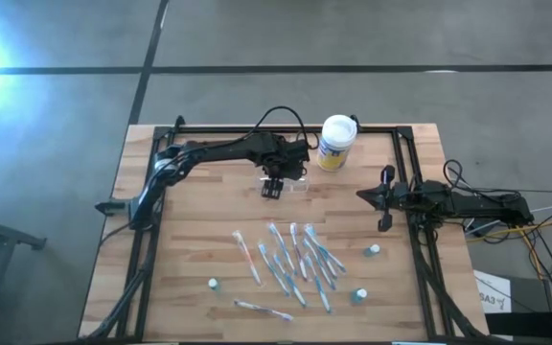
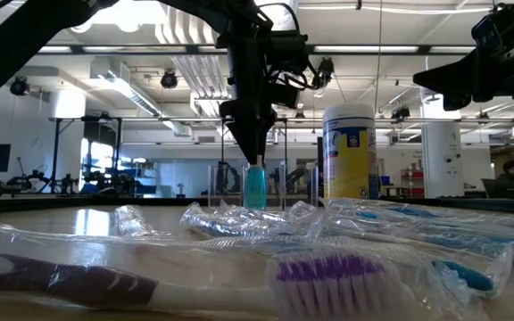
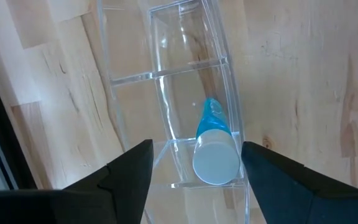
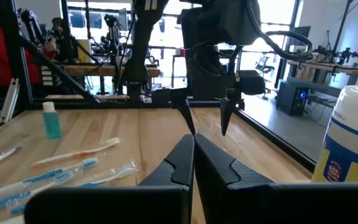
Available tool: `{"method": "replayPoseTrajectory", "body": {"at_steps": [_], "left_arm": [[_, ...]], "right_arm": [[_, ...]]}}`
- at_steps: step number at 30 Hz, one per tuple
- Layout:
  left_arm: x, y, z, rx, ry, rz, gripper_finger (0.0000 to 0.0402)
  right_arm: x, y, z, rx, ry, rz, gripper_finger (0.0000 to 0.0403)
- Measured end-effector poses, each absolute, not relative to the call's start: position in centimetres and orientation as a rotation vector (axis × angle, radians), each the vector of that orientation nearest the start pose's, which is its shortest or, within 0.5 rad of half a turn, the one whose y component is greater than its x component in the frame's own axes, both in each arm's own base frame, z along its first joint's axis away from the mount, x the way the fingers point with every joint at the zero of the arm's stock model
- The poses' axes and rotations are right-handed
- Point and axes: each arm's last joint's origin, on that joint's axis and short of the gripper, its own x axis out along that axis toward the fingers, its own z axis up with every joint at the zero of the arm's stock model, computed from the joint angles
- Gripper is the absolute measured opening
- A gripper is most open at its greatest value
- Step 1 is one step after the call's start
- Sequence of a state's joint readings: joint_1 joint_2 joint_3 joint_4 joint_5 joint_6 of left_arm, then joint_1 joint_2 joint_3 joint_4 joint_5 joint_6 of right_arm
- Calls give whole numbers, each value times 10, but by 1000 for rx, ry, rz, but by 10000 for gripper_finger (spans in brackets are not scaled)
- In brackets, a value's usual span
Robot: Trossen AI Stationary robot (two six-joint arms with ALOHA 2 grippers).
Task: Pick & Place toothbrushing station
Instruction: Put the blue mouthwash bottle into the transparent toothbrush holder
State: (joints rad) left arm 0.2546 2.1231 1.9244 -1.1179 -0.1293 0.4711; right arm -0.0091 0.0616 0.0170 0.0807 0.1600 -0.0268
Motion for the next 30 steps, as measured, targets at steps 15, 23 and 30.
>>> {"method": "replayPoseTrajectory", "body": {"at_steps": [15, 23, 30], "left_arm": [[417, 113, 255, 301, 1337, 32, 255], [402, 110, 285, 294, 1291, 60, 255], [330, 80, 364, 183, 1276, 24, 255]], "right_arm": [[100, -6, 172, -27, -30, -169, 8], [100, -6, 172, -27, -30, -170, 8], [100, -6, 172, -25, -30, -169, 8]]}}
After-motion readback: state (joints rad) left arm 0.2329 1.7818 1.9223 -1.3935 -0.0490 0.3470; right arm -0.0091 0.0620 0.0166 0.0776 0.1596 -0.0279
